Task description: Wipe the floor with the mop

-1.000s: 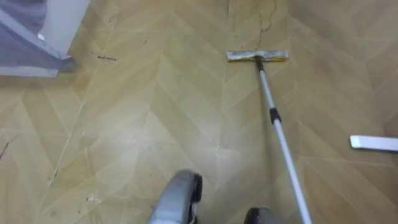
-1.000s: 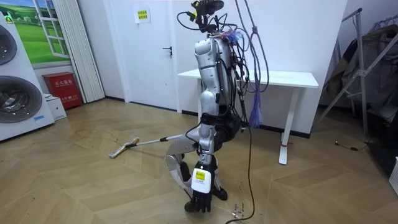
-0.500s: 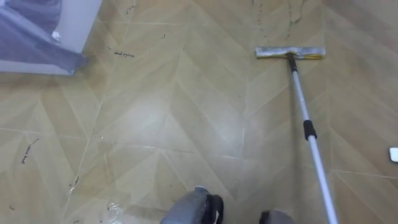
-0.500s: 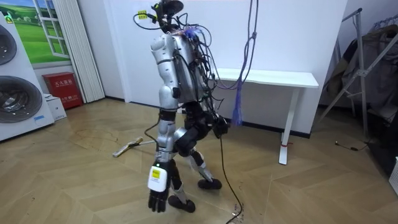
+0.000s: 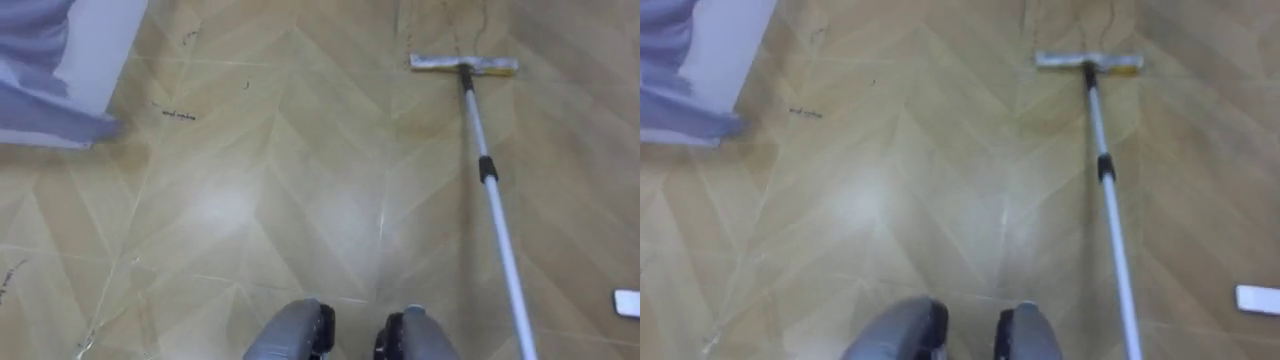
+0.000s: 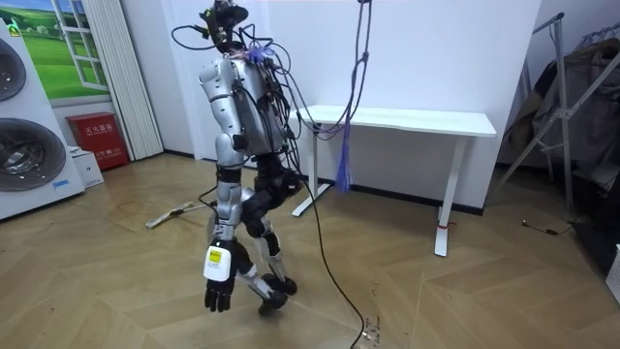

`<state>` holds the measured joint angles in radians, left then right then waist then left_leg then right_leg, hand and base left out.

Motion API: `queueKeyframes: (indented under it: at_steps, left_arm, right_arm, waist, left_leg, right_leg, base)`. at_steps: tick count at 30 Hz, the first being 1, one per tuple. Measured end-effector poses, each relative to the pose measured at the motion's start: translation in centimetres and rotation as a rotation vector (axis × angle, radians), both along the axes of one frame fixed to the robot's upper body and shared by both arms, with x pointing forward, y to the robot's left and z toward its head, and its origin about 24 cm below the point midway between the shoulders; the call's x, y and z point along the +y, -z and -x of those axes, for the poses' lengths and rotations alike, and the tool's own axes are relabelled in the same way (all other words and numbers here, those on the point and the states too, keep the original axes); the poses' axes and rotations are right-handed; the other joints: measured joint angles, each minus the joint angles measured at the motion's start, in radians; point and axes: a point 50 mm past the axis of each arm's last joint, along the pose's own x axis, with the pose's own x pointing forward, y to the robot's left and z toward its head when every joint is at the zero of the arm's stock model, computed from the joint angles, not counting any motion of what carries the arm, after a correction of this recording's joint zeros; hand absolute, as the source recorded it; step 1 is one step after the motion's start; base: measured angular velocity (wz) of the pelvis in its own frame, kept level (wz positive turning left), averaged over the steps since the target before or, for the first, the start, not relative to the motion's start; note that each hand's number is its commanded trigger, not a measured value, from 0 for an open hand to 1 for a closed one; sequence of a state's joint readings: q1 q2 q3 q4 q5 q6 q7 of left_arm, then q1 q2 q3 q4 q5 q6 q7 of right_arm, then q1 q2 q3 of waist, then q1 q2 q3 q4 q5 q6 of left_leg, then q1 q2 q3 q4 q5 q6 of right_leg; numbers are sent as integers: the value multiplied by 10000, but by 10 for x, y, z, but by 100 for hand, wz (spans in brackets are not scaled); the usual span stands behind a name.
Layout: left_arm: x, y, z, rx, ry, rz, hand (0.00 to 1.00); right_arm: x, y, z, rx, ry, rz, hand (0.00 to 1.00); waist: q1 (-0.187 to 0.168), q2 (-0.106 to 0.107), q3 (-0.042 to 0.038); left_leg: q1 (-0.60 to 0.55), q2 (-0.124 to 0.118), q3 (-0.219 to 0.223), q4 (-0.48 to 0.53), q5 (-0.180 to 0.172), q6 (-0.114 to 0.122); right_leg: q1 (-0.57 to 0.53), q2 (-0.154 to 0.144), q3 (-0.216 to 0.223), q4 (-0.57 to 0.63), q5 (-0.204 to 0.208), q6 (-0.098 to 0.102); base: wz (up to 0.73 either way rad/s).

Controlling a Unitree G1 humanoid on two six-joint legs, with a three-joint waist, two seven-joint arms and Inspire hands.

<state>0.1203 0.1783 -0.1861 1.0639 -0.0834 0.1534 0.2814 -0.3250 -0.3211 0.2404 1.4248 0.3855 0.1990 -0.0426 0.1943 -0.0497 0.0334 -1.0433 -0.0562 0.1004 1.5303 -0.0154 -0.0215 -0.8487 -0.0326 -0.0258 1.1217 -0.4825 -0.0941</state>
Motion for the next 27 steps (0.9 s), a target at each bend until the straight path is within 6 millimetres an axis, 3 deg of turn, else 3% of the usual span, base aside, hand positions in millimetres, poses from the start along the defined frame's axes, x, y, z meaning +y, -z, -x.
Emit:
queueKeyframes:
  at_steps: [1, 2, 3, 5, 6, 7, 8, 9, 10, 12, 14, 16, 18, 19, 20, 23, 24, 25, 26, 27]
  left_arm:
    - [-1, 0, 1, 26, 96, 58, 0]
    - [-2, 1, 7, 183, 80, 245, 0]
    - [-3, 1, 10, 238, 89, 366, 0]
    - [-5, 3, 24, 591, 171, 764, 0]
    - [-5, 4, 27, 732, 184, 833, 0]
    - [-5, 4, 27, 821, 192, 905, 0]
    - [-8, 4, 22, 654, 222, 931, 0]
    - [-8, 4, 18, 487, 228, 938, 0]
    - [-8, 3, 10, 153, 236, 906, 0]
    - [-8, 0, 2, -402, 180, 747, 0]
    - [-8, -2, -7, -788, 138, 624, 0]
    - [-11, -2, -9, -838, 149, 671, 0]
    - [-16, -1, -10, -854, 222, 763, 0]
    - [-17, 0, -6, -682, 232, 778, 0]
    - [-17, 1, -2, -412, 162, 759, 0]
    - [-16, 3, 3, -33, -34, 693, 0]
    - [-13, 2, 2, 1, -165, 577, 0]
    - [-10, 1, 1, -79, -227, 440, 0]
    - [-8, 0, 0, -130, -320, 407, 0]
    - [-3, -1, -1, -227, -427, 302, 0]
  right_arm:
    - [3, -4, -13, -586, -21, -338, 100]
    - [6, -4, -15, -783, -9, -696, 100]
    - [6, -2, -12, -726, 34, -830, 100]
    - [3, 8, 17, -96, 310, -1069, 100]
    - [0, 11, 28, 158, 427, -1050, 100]
    - [-9, 16, 60, 912, 701, -875, 100]
    - [-20, 18, 94, 1821, 923, -548, 100]
    - [-24, 18, 111, 2291, 1053, -373, 100]
    - [-25, 20, 142, 3174, 1244, -192, 100]
    - [-18, 23, 181, 4086, 1512, -249, 100]
    - [-2, 29, 194, 4417, 1580, -463, 100]
    - [8, 32, 191, 4400, 1471, -513, 100]
    - [13, 34, 187, 4357, 1427, -531, 100]
    - [13, 35, 181, 4352, 1423, -475, 100]
    - [12, 34, 174, 4306, 1453, -393, 100]
    - [8, 33, 143, 3919, 1338, -210, 100]
    - [6, 30, 119, 3559, 1248, -79, 100]
    - [1, 25, 96, 3042, 1158, 65, 100]
    - [0, 23, 84, 2748, 1082, 136, 100]
    - [-4, 16, 58, 2116, 863, 265, 100]
  waist:
    - [70, -10, 0]
    - [83, -59, 12]
    - [85, -55, 15]
    - [50, 177, 1]
    - [-61, 233, 20]
    - [-268, 318, -60]
    - [-337, 479, -168]
    - [-397, 557, -166]
    - [-535, 775, -196]
    - [-672, 1072, -356]
    - [-1174, 1393, -281]
    - [-1364, 1416, -279]
    - [-1375, 1374, -247]
    - [-1349, 1327, -216]
    - [-1315, 1294, -195]
    - [-999, 1153, -143]
    - [-897, 1079, -127]
    - [-710, 895, -23]
    - [-610, 874, -21]
    - [-426, 697, -19]
  left_leg:
    - [-418, 167, -11, -375, -623, 206]
    - [-417, 318, -39, -1635, -1094, 208]
    - [-257, 347, -94, -2581, -1258, 186]
    - [913, 533, -550, -6527, -1250, 258]
    - [1040, 467, -384, -6441, -1419, 650]
    - [1246, 145, -235, -6417, -1796, 1084]
    - [1354, -176, -172, -6369, -2163, 1425]
    - [1454, -394, -176, -6352, -2262, 1502]
    - [1652, -681, -177, -6271, -2518, 1699]
    - [1846, -810, -187, -6244, -2819, 1971]
    - [2147, -807, -195, -6362, -3121, 2108]
    - [2443, -806, -174, -6483, -3322, 2094]
    - [2786, -782, -125, -6578, -3518, 2103]
    - [3001, -779, -112, -6556, -3700, 2065]
    - [3177, -743, -121, -6440, -3914, 2017]
    - [3414, -600, -184, -6053, -4381, 1774]
    - [3409, -551, -231, -5730, -4525, 1542]
    - [3199, -370, -189, -4975, -4544, 1241]
    - [2999, -260, -163, -4361, -4413, 1006]
    - [2422, 45, -109, -3035, -3864, 207]
  right_leg:
    - [215, -2, -60, 43, -221, 28]
    - [602, 0, -91, -26, -464, 159]
    - [837, 2, -102, -106, -595, 259]
    - [1837, -68, -253, -505, -1105, 415]
    - [2077, -231, -318, -558, -1277, 499]
    - [2413, -572, -364, -736, -1456, 872]
    - [2540, -795, -252, -582, -1458, 1012]
    - [2466, -910, -182, -247, -1269, 1120]
    - [2165, -1035, 19, 691, -600, 1288]
    - [1446, -844, 499, 1621, 54, 1405]
    - [329, -627, 552, 1696, 94, 1428]
    - [-183, -496, 456, 660, 223, 1345]
    - [-287, -428, 410, -975, 556, 1244]
    - [-272, -401, 292, -1872, 921, 1188]
    - [-174, -365, 141, -2055, 1337, 1049]
    - [173, -377, -201, -1928, 1442, 922]
    - [205, -397, -315, -1674, 1290, 753]
    - [208, -332, -272, -1354, 968, 698]
    - [216, -271, -288, -1152, 803, 659]
    - [206, -78, -262, -789, 485, 560]
  base:
    - [21]
    - [25]
    - [22]
    - [5]
    - [29]
    - [56]
    - [55]
    - [41]
    - [27]
    - [13]
    - [0]
    - [-14]
    - [-12]
    - [-8]
    - [-9]
    - [-16]
    - [-14]
    - [-11]
    - [-12]
    - [-13]
